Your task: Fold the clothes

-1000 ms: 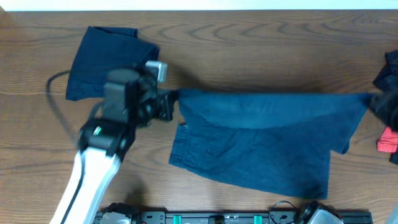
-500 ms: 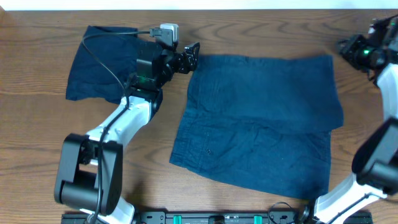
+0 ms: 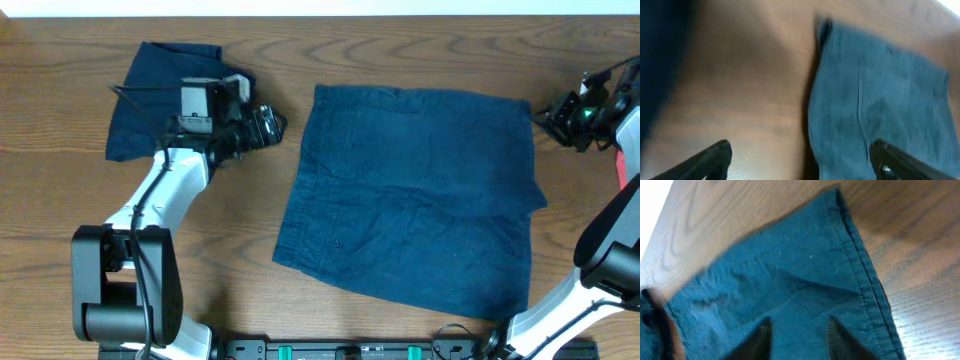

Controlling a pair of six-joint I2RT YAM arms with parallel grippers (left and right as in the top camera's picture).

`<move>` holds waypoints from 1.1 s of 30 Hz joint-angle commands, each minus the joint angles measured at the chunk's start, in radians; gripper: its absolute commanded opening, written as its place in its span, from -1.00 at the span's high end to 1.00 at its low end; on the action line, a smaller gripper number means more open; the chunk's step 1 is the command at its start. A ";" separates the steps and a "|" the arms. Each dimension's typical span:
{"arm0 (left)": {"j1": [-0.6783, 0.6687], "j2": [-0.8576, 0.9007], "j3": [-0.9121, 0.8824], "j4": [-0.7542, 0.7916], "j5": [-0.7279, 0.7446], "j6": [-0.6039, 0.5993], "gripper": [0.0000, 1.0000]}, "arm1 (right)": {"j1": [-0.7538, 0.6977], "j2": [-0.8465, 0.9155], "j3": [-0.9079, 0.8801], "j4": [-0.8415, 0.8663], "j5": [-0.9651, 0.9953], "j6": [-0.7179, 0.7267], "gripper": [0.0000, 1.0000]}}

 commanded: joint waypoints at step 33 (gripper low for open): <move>-0.113 -0.134 0.016 -0.424 0.065 0.141 -0.50 | 0.341 0.472 0.010 0.945 0.013 0.518 0.92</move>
